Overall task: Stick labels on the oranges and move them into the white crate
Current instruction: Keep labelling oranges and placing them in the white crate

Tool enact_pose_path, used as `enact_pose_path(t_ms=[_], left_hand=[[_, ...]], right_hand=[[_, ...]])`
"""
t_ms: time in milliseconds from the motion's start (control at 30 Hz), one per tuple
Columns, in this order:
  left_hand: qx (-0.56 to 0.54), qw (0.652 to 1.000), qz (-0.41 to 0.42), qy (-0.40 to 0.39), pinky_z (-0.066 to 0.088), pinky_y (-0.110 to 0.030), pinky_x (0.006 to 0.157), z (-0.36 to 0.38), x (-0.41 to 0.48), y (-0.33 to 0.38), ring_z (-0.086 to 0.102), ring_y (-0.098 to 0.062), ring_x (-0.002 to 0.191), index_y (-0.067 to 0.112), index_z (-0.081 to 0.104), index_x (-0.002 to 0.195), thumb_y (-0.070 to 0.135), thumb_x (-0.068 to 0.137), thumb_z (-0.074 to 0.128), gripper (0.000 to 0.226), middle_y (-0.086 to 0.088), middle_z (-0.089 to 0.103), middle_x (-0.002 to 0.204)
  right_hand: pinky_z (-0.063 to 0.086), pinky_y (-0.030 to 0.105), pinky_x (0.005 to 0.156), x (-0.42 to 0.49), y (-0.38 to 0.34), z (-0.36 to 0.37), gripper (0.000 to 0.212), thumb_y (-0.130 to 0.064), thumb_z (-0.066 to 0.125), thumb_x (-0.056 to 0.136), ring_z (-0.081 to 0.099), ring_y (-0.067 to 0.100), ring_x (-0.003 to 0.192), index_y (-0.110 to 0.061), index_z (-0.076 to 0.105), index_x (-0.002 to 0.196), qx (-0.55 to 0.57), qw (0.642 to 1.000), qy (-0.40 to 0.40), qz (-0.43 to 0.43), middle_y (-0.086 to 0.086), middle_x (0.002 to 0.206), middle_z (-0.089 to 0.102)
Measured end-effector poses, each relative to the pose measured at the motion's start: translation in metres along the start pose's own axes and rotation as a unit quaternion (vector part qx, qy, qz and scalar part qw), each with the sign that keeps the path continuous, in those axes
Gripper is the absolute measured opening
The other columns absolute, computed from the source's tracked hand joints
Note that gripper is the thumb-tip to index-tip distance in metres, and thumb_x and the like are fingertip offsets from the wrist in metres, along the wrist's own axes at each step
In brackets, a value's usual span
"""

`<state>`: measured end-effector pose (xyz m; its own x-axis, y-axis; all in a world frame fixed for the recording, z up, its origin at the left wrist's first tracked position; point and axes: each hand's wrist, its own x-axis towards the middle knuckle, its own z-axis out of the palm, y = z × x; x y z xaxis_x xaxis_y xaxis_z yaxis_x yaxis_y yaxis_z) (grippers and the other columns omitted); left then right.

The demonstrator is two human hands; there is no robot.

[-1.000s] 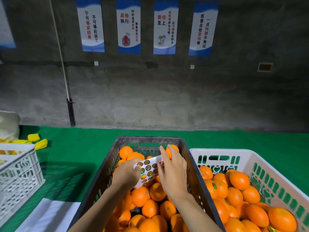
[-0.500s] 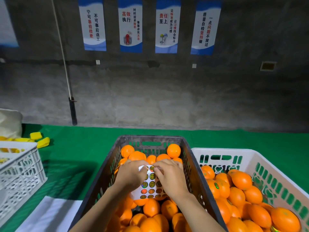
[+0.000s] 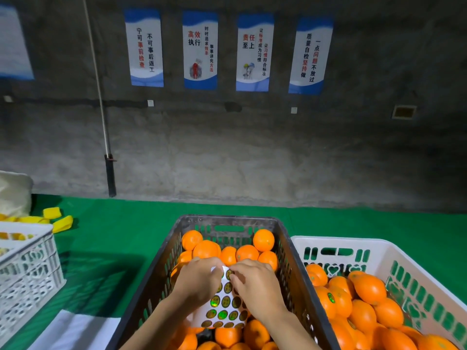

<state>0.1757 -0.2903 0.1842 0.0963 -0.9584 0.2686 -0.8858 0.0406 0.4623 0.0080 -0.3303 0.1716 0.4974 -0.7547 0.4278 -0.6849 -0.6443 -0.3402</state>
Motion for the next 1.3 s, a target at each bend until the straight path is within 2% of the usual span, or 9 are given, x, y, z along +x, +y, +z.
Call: enact_pose_path(t_ms=[267,533,700,800,900,1000,1133,1233,1300], left_hand=[[-0.068,0.996,-0.031,-0.040,0.044,-0.040,0.077,-0.003,-0.002,0.003,0.056,-0.024,0.087,0.020,0.063,0.094,0.023,0.101,0.040,0.024,0.001,0.058,0.080],[-0.090,0.993,-0.047,-0.052,0.050,-0.050,0.078,-0.007,-0.004,0.008,0.061,-0.030,0.086,0.013,0.062,0.091,0.020,0.100,0.040,0.025,-0.008,0.066,0.086],[-0.027,0.996,-0.082,-0.002,0.048,-0.045,0.073,-0.007,-0.003,0.005,0.058,-0.030,0.085,0.013,0.058,0.098,0.021,0.102,0.036,0.024,-0.010,0.063,0.088],[0.030,0.990,-0.117,0.073,0.042,-0.038,0.062,-0.010,-0.001,0.003,0.056,-0.027,0.077,0.013,0.051,0.094,0.023,0.102,0.031,0.024,-0.006,0.057,0.080],[0.047,0.977,-0.148,0.146,0.051,-0.040,0.064,-0.015,-0.001,0.006,0.059,-0.026,0.073,0.014,0.048,0.086,0.023,0.101,0.032,0.023,-0.004,0.058,0.075],[0.035,0.970,-0.160,0.179,0.057,-0.042,0.064,-0.018,-0.001,0.010,0.063,-0.026,0.072,0.015,0.048,0.085,0.023,0.100,0.034,0.022,-0.005,0.062,0.077],[0.032,0.976,-0.165,0.141,0.056,-0.043,0.068,-0.016,-0.001,0.010,0.063,-0.026,0.072,0.016,0.047,0.084,0.022,0.099,0.030,0.023,-0.005,0.061,0.075],[0.041,0.979,-0.159,0.123,0.053,-0.044,0.071,-0.014,-0.001,0.009,0.058,-0.028,0.076,0.015,0.046,0.084,0.022,0.099,0.031,0.022,-0.006,0.058,0.076],[0.038,0.980,-0.159,0.115,0.053,-0.046,0.075,-0.013,-0.001,0.009,0.058,-0.030,0.080,0.014,0.047,0.087,0.022,0.099,0.030,0.022,-0.009,0.061,0.080]], right_hand=[[0.035,0.030,0.096,0.000,-0.003,-0.001,0.024,-0.038,0.051,0.102,0.051,0.012,0.117,-0.033,0.065,0.120,-0.026,1.000,-0.004,-0.007,-0.012,0.119,0.062],[0.035,0.030,0.091,-0.002,-0.004,-0.001,0.021,-0.034,0.050,0.102,0.054,0.013,0.109,-0.031,0.068,0.112,-0.012,1.000,0.016,-0.009,-0.011,0.111,0.065],[0.038,0.027,0.092,-0.004,-0.008,-0.004,0.018,-0.029,0.050,0.101,0.048,0.014,0.104,-0.024,0.067,0.100,-0.003,0.998,0.060,-0.017,-0.009,0.106,0.061],[0.040,0.022,0.087,-0.001,-0.012,-0.005,0.012,-0.023,0.057,0.097,0.049,0.010,0.099,-0.021,0.065,0.088,0.124,0.988,0.076,0.060,-0.009,0.101,0.058],[0.044,0.025,0.071,0.005,-0.010,-0.006,0.013,-0.012,0.062,0.091,0.056,0.014,0.084,-0.006,0.064,0.080,0.300,0.937,-0.021,0.181,-0.001,0.088,0.062],[0.038,0.030,0.063,0.003,-0.006,0.001,0.016,-0.006,0.062,0.084,0.049,0.017,0.075,0.009,0.066,0.087,0.261,0.915,-0.225,0.212,0.006,0.077,0.056],[0.049,0.031,0.096,-0.009,-0.003,0.013,0.026,-0.027,0.071,0.085,0.062,0.018,0.108,-0.018,0.077,0.109,0.096,0.866,-0.474,0.123,-0.003,0.111,0.071],[0.052,0.034,0.086,-0.014,0.001,0.018,0.029,-0.033,0.067,0.090,0.059,0.022,0.101,-0.025,0.073,0.117,0.020,0.832,-0.547,0.084,-0.005,0.114,0.065],[0.050,0.029,0.073,-0.016,0.006,0.021,0.017,-0.032,0.066,0.092,0.054,0.017,0.096,-0.030,0.075,0.107,0.035,0.824,-0.557,0.094,-0.006,0.109,0.062]])
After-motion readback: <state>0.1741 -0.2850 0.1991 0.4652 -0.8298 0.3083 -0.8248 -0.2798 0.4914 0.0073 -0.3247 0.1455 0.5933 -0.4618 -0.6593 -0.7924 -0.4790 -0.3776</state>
